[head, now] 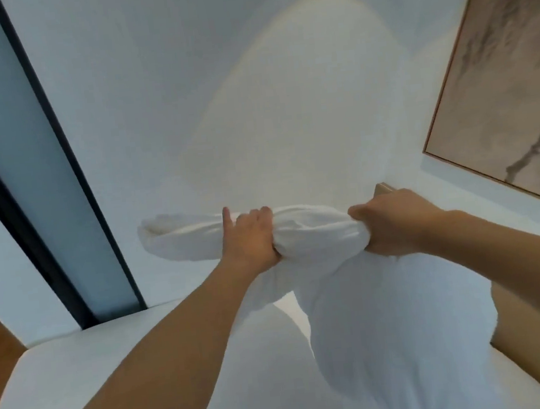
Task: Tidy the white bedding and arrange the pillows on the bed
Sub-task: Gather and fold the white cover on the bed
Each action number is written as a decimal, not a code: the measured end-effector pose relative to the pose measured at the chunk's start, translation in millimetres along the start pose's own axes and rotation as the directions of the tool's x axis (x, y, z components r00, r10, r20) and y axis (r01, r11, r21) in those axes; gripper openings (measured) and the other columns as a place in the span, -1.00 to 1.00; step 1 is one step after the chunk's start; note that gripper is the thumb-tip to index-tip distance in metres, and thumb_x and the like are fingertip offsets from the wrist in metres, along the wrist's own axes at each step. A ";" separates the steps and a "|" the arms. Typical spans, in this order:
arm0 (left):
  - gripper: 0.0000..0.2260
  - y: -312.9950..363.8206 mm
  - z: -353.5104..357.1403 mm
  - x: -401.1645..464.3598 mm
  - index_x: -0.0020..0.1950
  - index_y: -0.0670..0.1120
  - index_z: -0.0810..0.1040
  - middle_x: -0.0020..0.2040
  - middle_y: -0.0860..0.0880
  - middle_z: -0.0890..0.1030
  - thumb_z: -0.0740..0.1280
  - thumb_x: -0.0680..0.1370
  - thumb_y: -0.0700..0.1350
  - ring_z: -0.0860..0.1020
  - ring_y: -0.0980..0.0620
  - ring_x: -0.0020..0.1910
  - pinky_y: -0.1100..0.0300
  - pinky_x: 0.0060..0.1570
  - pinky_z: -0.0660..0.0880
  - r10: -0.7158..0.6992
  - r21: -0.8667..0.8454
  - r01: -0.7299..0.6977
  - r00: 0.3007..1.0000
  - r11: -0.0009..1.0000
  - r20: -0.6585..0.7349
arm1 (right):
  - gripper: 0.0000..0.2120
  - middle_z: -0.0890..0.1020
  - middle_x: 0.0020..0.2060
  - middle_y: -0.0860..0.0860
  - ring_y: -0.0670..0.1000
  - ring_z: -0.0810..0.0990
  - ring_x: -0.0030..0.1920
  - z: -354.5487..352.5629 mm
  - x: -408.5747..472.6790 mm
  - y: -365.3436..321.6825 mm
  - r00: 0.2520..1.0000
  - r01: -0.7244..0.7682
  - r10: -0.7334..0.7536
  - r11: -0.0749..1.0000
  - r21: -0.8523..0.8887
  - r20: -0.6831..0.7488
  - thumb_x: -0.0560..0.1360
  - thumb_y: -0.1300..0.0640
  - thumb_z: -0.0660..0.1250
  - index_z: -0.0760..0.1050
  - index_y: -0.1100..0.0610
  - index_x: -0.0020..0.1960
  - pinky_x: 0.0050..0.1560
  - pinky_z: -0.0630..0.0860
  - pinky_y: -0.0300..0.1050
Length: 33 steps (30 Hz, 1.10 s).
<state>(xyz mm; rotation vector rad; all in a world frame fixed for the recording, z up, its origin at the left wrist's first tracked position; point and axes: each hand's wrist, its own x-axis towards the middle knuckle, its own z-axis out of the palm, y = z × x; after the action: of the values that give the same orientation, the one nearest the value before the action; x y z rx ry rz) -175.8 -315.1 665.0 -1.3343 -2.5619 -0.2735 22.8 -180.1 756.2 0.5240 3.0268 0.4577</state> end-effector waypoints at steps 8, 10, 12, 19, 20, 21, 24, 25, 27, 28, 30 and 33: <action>-0.89 110.2 -105.6 27.6 -0.18 0.01 0.35 -0.07 -0.07 0.58 0.27 0.38 -0.13 0.56 -0.19 -0.06 0.12 -0.21 0.36 0.240 -0.046 -0.266 0.922 0.963 -0.305 | -0.19 0.54 0.04 -0.14 -0.01 0.51 0.04 82.3 -79.1 69.6 0.956 -0.284 0.280 0.797 0.534 0.091 0.17 -0.38 0.45 0.22 -0.20 0.32 0.08 0.55 -0.03; -0.91 131.4 -107.1 23.4 -0.14 -0.01 0.44 -0.05 -0.05 0.58 0.28 0.39 -0.14 0.56 -0.18 -0.05 0.15 -0.21 0.32 0.269 0.022 -0.274 0.923 0.961 -0.276 | 0.02 0.49 0.23 -0.11 0.07 0.46 0.23 108.4 -81.5 68.8 0.936 -0.342 0.300 0.656 0.673 0.184 0.13 -0.33 0.53 0.07 -0.22 0.45 0.26 0.46 0.05; -0.88 134.2 -97.0 19.9 -0.10 -0.02 0.49 -0.05 -0.05 0.59 0.28 0.39 -0.15 0.57 -0.19 -0.04 0.14 -0.20 0.33 0.267 0.067 -0.259 0.928 0.964 -0.261 | 0.13 0.43 0.34 -0.09 0.10 0.39 0.33 130.9 -75.2 62.8 0.927 -0.375 0.267 0.639 0.672 0.264 0.08 -0.38 0.53 0.00 -0.24 0.49 0.35 0.36 0.07; -0.87 73.7 -66.7 -14.3 -0.24 -0.04 0.36 -0.16 -0.07 0.56 0.30 0.33 -0.19 0.55 -0.20 -0.13 0.13 -0.22 0.33 0.137 0.148 -0.112 0.976 0.983 -0.171 | -0.27 0.57 0.19 -0.02 0.06 0.51 0.25 241.3 -58.0 3.7 0.893 -0.382 0.034 0.586 0.715 0.449 0.19 -0.19 0.57 0.47 0.00 0.29 0.26 0.40 -0.10; -0.87 60.6 -61.3 -19.8 -0.26 -0.06 0.34 -0.21 -0.06 0.52 0.29 0.32 -0.21 0.52 -0.19 -0.17 0.13 -0.23 0.34 0.093 0.162 -0.070 0.986 0.984 -0.138 | -0.45 0.63 0.06 0.00 0.06 0.60 0.08 243.8 -55.1 -4.4 0.899 -0.382 0.033 0.546 0.746 0.436 0.23 -0.08 0.58 0.55 0.04 0.16 0.08 0.51 -0.12; -0.87 45.6 -55.4 -23.8 -0.28 -0.07 0.33 -0.25 -0.04 0.49 0.28 0.33 -0.22 0.50 -0.17 -0.21 0.13 -0.24 0.35 0.032 0.178 -0.016 0.996 0.984 -0.087 | -0.57 0.65 -0.03 0.01 0.05 0.63 -0.05 241.5 -50.6 -8.4 0.906 -0.375 0.041 0.538 0.755 0.421 0.26 -0.01 0.57 0.57 0.06 0.07 -0.05 0.56 -0.11; -0.93 -8.0 -38.7 -33.1 -0.26 -0.05 0.42 -0.25 -0.03 0.51 0.28 0.38 -0.19 0.48 -0.11 -0.24 0.13 -0.22 0.37 -0.197 0.207 0.169 0.973 0.963 0.119 | -0.74 0.65 -0.15 -0.01 0.02 0.63 -0.20 216.5 -22.4 0.3 0.927 -0.328 0.079 0.646 0.689 0.366 0.28 0.01 0.49 0.56 0.03 -0.07 -0.18 0.55 -0.11; -0.96 -27.0 -32.9 -34.7 -0.23 -0.04 0.46 -0.23 -0.03 0.52 0.28 0.40 -0.17 0.49 -0.10 -0.23 0.14 -0.21 0.38 -0.260 0.207 0.225 0.952 0.952 0.163 | -0.79 0.64 -0.16 -0.03 0.02 0.61 -0.20 201.9 -8.9 7.9 0.941 -0.294 0.095 0.700 0.651 0.324 0.28 0.02 0.47 0.54 0.00 -0.11 -0.20 0.52 -0.12; -0.97 -58.5 -24.5 -35.7 -0.18 -0.03 0.48 -0.21 -0.02 0.53 0.25 0.43 -0.13 0.51 -0.09 -0.19 0.12 -0.20 0.41 -0.351 0.211 0.313 0.920 0.926 0.176 | -0.83 0.64 -0.16 -0.03 0.02 0.59 -0.23 162.9 20.6 21.8 0.962 -0.247 0.127 0.778 0.578 0.241 0.30 0.04 0.42 0.52 -0.04 -0.13 -0.25 0.45 -0.16; -0.95 -68.9 -23.8 -35.5 -0.16 -0.03 0.47 -0.19 -0.02 0.52 0.22 0.45 -0.11 0.51 -0.10 -0.16 0.11 -0.19 0.42 -0.379 0.235 0.344 0.917 0.909 0.126 | -0.83 0.64 -0.16 -0.03 0.03 0.59 -0.23 142.8 35.0 23.3 0.971 -0.231 0.154 0.805 0.547 0.183 0.32 0.05 0.39 0.51 -0.03 -0.10 -0.26 0.43 -0.16; -0.93 -82.9 -22.7 -31.8 -0.12 -0.03 0.43 -0.16 -0.02 0.48 0.18 0.50 -0.07 0.50 -0.11 -0.09 0.08 -0.17 0.41 -0.364 0.332 0.359 0.930 0.873 -0.048 | -0.79 0.61 -0.12 0.01 0.10 0.57 -0.16 118.1 59.1 15.8 0.969 -0.236 0.238 0.804 0.546 0.069 0.37 0.05 0.33 0.44 0.00 -0.01 -0.21 0.42 -0.10; -0.89 -95.6 -10.9 -53.0 -0.06 0.00 0.48 -0.06 -0.03 0.55 0.18 0.51 -0.05 0.54 -0.10 -0.03 0.09 -0.15 0.43 -0.392 0.300 0.356 0.917 0.885 0.069 | -0.67 0.58 -0.05 0.08 0.19 0.57 -0.02 118.2 57.4 -21.5 0.963 -0.267 0.235 0.785 0.559 0.130 0.41 0.02 0.28 0.30 0.06 0.11 -0.09 0.47 0.00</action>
<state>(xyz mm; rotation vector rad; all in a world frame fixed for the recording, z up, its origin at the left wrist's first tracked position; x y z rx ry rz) -223.8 -413.4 654.5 -0.7720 -2.8219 0.1180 -28.3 -147.0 637.7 0.9531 3.0106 -0.4964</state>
